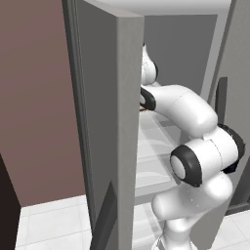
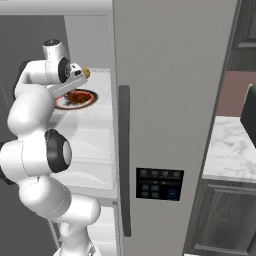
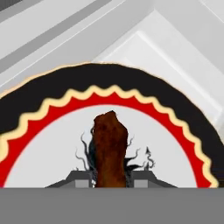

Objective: Retrieve the chicken drumstick from the fridge and place it on the saucepan with marinade on the stove.

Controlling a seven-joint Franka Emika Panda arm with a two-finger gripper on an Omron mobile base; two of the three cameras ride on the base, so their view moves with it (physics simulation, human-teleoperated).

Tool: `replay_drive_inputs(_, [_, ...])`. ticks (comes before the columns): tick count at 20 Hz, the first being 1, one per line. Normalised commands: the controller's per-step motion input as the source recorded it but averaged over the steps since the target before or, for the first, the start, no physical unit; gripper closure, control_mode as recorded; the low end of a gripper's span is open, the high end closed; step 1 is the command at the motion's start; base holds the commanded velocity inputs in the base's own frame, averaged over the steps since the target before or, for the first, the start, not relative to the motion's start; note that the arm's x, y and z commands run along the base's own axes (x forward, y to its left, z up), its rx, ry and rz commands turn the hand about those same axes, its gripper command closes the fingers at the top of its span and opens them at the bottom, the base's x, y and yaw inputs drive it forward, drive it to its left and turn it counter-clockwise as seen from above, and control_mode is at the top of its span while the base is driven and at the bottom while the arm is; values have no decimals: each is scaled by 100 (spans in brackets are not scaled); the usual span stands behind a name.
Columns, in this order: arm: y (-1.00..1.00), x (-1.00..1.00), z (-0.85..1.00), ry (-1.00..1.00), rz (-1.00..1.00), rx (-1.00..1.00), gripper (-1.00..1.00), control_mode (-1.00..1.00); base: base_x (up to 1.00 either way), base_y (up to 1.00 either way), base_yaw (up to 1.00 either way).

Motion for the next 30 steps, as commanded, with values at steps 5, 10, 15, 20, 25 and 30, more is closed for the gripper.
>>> replay_drive_inputs(5, [0,-14,0,-21,-5,0,100,-100,0,0,0])
replay_drive_inputs(10, [-2,-24,14,-20,-7,4,100,-100,0,0,0])
replay_drive_inputs(15, [-2,-53,66,-5,-13,1,100,-100,0,0,0])
replay_drive_inputs(20, [-10,-94,50,0,-16,0,100,-100,0,0,0])
replay_drive_inputs(25, [-19,-100,42,2,-15,0,100,-100,0,0,0])
replay_drive_inputs(30, [-29,-100,-5,1,-14,0,100,-100,0,0,0])
